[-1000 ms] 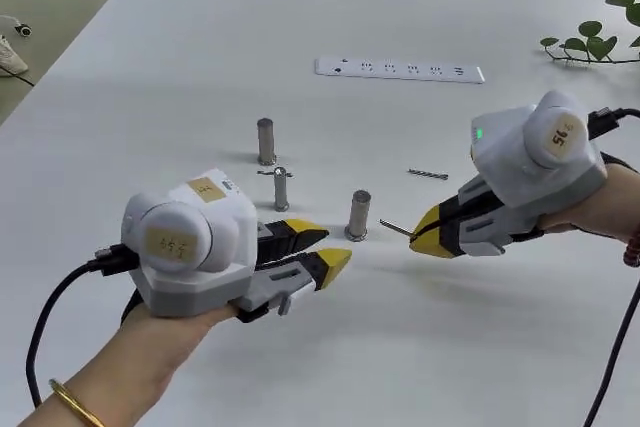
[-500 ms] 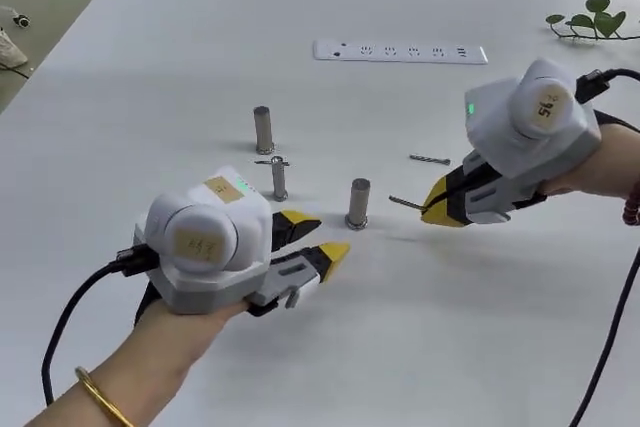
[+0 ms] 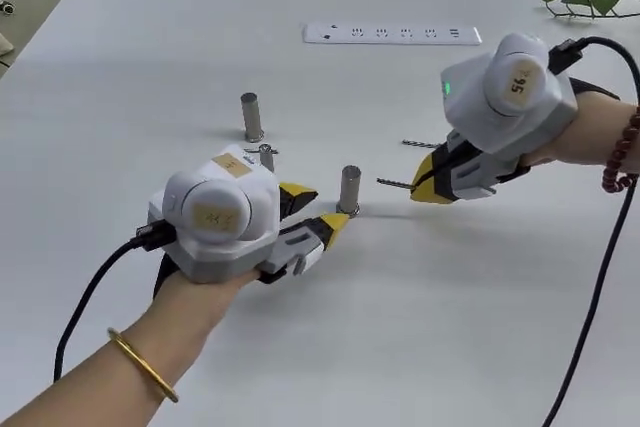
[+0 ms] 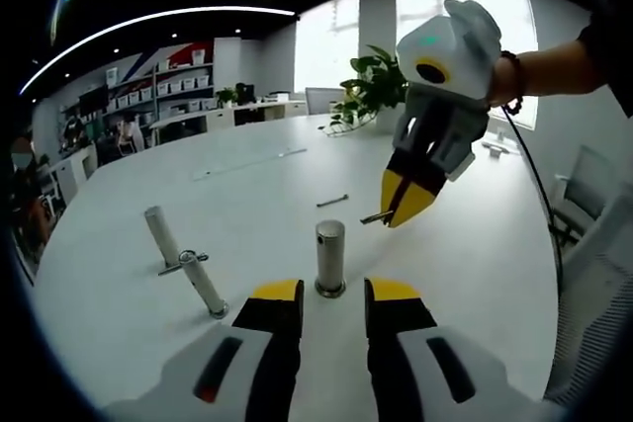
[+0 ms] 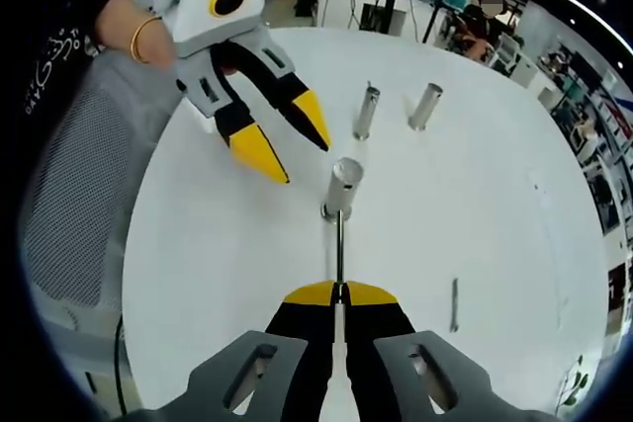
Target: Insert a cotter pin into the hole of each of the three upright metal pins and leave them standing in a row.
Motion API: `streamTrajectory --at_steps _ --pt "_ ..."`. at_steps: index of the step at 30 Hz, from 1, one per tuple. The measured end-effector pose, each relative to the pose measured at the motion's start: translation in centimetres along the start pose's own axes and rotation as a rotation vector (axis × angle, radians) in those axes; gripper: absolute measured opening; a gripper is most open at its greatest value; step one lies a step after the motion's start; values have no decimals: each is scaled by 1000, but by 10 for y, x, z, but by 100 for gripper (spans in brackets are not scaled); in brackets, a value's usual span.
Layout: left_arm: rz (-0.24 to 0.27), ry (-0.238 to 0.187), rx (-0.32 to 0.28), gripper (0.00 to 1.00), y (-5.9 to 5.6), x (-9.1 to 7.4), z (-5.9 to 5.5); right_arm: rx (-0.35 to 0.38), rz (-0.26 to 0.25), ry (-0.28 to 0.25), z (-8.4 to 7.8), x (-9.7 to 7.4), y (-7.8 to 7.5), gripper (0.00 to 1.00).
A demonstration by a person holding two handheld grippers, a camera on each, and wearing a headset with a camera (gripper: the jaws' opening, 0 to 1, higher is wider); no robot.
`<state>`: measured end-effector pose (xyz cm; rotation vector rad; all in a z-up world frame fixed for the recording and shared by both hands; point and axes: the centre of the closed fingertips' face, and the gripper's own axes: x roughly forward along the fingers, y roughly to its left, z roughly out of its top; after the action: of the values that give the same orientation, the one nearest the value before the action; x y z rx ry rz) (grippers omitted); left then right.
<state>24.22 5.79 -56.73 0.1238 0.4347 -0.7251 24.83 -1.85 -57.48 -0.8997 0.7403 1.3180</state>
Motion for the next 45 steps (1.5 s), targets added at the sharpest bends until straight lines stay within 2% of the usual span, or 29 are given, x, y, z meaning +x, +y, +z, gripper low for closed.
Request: streamTrajectory --at_steps 4,11,13,24,27,36,38,45 --pt "9 4 5 21 0 8 -1 -15 -1 15 -1 3 -2 0" --pt "12 22 -2 21 1 18 -4 -24 3 6 6 4 -4 0" --pt "16 29 15 20 0 20 -3 -32 6 5 7 5 -4 0" --pt "28 57 23 18 2 34 -8 -36 2 -4 12 8 -9 0" --pt "32 53 6 17 3 37 -9 -45 4 -2 11 10 -12 0" --pt "34 58 25 11 3 41 -10 -64 5 2 14 13 -15 0" --pt "32 58 13 11 3 41 -10 -63 7 3 14 14 -15 0" --pt "27 66 28 10 3 42 -13 -75 3 5 17 12 -15 0"
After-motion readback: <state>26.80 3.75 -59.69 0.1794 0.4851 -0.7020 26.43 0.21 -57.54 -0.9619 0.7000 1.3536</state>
